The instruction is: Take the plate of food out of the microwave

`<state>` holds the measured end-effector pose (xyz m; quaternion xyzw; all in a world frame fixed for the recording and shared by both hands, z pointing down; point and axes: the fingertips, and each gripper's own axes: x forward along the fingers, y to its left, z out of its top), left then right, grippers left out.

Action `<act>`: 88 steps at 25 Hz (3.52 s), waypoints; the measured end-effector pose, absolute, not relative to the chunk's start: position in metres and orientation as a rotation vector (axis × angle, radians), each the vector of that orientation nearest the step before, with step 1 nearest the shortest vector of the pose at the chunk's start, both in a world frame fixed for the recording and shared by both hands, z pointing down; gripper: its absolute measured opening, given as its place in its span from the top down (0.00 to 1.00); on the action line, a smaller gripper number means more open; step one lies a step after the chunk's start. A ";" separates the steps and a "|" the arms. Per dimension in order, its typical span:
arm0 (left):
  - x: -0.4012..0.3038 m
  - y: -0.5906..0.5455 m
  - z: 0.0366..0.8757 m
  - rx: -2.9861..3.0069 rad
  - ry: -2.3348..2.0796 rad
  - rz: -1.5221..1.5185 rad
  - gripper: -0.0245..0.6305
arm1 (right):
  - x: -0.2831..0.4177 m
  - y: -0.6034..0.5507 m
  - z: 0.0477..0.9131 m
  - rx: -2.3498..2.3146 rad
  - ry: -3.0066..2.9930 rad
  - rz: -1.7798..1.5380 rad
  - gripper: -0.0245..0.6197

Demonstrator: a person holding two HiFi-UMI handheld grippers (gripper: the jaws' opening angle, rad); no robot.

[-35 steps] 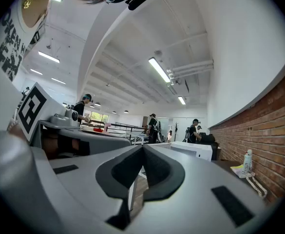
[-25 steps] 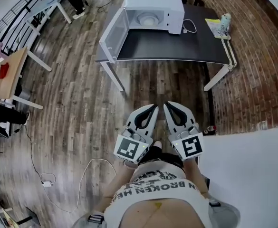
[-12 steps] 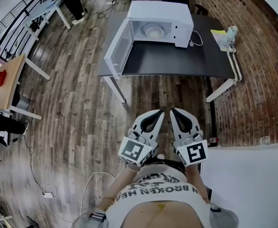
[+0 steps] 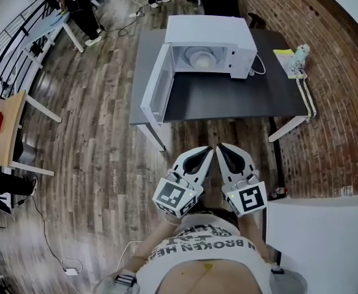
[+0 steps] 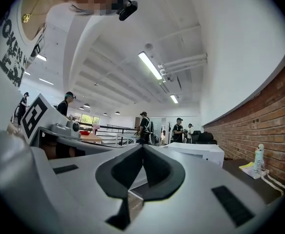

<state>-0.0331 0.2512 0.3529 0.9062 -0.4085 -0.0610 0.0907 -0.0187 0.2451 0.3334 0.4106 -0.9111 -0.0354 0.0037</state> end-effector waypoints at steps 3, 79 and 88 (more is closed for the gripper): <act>-0.047 0.239 0.359 2.698 -1.214 -0.158 0.96 | -0.034 0.233 0.338 1.290 -2.854 -0.095 0.95; -0.081 -0.208 0.397 2.579 -1.278 -0.117 0.96 | -0.049 -0.215 0.379 1.245 -2.822 0.038 0.95; -0.078 -0.231 0.428 2.561 -1.185 -0.065 0.96 | -0.052 -0.234 0.416 1.264 -2.734 0.120 0.95</act>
